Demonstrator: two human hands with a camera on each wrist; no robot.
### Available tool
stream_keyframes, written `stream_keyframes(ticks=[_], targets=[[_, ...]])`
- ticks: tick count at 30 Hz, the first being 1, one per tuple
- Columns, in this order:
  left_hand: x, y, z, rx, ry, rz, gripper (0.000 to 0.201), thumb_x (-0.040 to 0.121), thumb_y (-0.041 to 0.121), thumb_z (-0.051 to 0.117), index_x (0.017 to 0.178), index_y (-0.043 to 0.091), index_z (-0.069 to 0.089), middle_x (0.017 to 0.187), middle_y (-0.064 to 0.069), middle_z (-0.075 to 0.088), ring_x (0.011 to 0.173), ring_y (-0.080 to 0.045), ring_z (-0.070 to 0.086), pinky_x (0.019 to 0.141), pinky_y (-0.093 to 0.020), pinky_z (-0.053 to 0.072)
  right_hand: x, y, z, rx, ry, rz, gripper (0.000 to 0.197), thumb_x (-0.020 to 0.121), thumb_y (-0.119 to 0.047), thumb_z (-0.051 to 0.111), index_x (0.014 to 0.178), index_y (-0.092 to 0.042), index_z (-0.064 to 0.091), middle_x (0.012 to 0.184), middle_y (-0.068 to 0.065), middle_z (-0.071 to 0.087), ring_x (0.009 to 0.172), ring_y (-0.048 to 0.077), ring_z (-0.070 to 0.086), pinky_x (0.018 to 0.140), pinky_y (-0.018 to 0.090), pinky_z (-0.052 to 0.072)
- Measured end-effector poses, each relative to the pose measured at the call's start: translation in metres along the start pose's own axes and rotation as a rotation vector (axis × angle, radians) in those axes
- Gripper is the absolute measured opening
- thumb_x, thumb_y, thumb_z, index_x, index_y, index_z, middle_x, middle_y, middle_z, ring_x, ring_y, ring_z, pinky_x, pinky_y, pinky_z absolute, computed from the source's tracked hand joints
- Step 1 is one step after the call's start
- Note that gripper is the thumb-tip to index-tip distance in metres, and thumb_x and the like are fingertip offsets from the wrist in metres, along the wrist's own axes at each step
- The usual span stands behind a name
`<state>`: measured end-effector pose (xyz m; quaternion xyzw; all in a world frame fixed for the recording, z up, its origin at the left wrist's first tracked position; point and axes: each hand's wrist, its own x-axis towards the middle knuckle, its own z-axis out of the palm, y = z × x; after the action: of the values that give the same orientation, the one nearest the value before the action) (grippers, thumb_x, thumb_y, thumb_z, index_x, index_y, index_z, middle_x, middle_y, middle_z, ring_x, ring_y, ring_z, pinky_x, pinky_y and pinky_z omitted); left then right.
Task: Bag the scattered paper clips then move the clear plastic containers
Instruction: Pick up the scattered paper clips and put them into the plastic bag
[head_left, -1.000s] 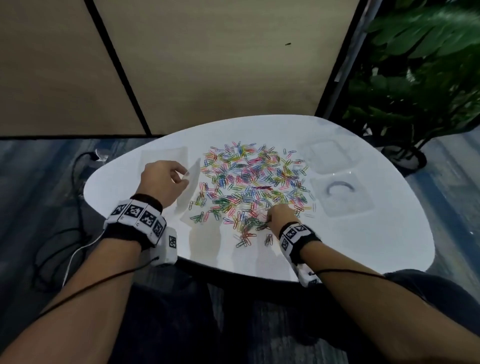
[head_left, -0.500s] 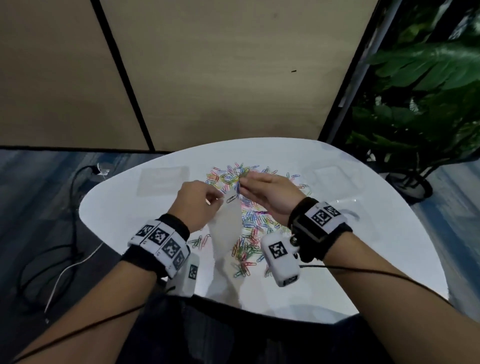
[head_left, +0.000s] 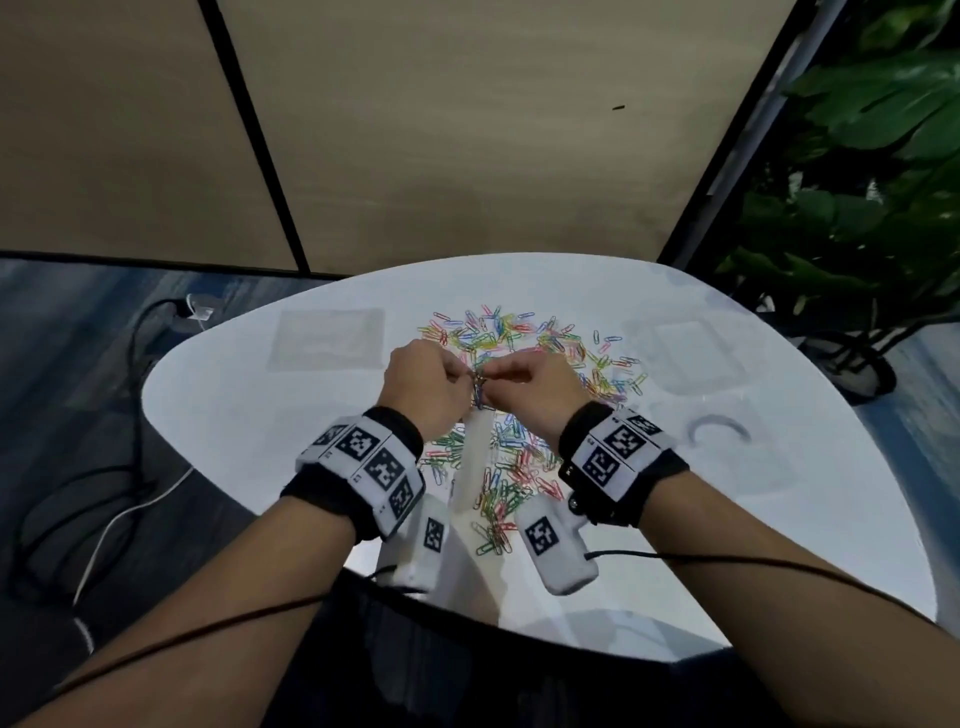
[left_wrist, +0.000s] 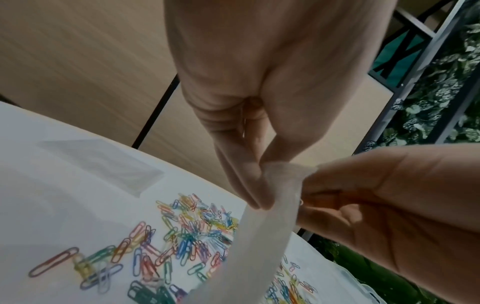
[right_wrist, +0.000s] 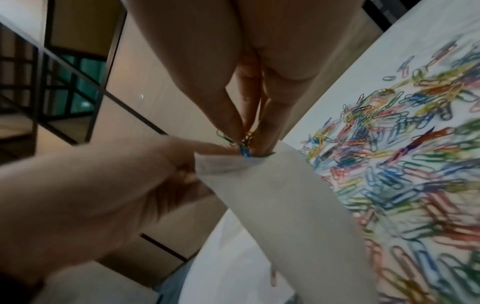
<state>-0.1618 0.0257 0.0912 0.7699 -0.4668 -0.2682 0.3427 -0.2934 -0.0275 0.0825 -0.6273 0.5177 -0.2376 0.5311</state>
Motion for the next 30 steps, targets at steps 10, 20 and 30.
stream_keyframes(ticks=[10, 20, 30], targets=[[0.008, 0.009, -0.006, 0.032, -0.055, 0.091, 0.012, 0.089, 0.008, 0.070, 0.088, 0.008, 0.081, 0.068, 0.000, 0.072, 0.070, -0.018, 0.073, 0.078, -0.036, 0.063, 0.003, -0.008, -0.005, -0.603, -0.144, -0.268, 0.028, 0.086, 0.001, 0.057, 0.100, -0.010, 0.078, 0.086, 0.003, 0.072, 0.069, 0.007, 0.057, 0.070, 0.015, 0.043], [0.009, 0.002, -0.021, -0.108, -0.110, 0.028, 0.012, 0.094, 0.014, 0.069, 0.090, 0.006, 0.078, 0.070, -0.007, 0.073, 0.051, -0.010, 0.072, 0.059, -0.026, 0.064, -0.009, -0.012, -0.027, -0.441, -0.041, -0.514, 0.037, 0.078, 0.008, 0.052, 0.070, -0.017, 0.078, 0.120, 0.002, 0.069, 0.112, 0.012, 0.062, 0.100, 0.030, 0.048], [0.010, 0.000, -0.021, -0.135, -0.164, 0.021, 0.013, 0.095, 0.009, 0.066, 0.096, 0.001, 0.077, 0.069, -0.005, 0.073, 0.057, -0.012, 0.074, 0.060, -0.022, 0.062, 0.005, -0.012, -0.031, 0.222, -0.120, -0.274, 0.035, 0.081, 0.020, 0.056, 0.066, -0.008, 0.071, 0.106, 0.012, 0.071, 0.104, 0.026, 0.068, 0.088, 0.042, 0.058]])
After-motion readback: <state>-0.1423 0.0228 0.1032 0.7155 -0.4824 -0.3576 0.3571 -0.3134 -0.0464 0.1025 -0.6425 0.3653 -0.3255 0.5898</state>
